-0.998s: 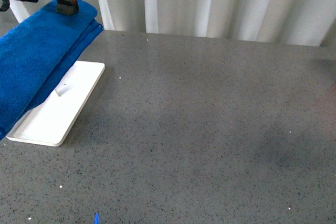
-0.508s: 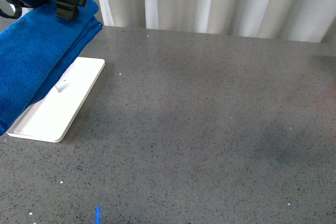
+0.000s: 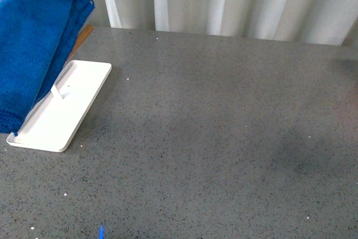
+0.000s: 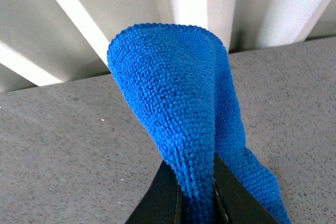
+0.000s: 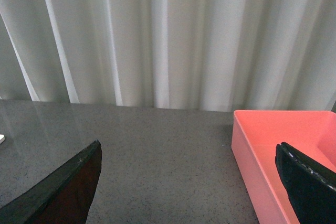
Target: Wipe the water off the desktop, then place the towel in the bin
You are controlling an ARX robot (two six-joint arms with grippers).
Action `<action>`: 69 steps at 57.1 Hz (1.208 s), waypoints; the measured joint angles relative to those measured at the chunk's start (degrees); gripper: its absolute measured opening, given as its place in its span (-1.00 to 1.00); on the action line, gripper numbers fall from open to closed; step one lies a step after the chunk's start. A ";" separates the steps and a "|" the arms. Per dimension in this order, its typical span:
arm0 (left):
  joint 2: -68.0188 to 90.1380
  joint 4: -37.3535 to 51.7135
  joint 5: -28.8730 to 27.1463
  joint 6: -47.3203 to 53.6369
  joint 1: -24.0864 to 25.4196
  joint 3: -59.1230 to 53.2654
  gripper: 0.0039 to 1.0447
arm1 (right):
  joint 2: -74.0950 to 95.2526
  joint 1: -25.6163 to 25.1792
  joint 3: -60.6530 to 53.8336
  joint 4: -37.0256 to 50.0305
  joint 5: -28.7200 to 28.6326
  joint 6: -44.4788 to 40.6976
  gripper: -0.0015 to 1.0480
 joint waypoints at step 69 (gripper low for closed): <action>-18.21 44.61 31.85 -40.92 -28.35 -34.01 -0.91 | 0.00 0.00 0.00 0.00 0.02 -0.02 0.86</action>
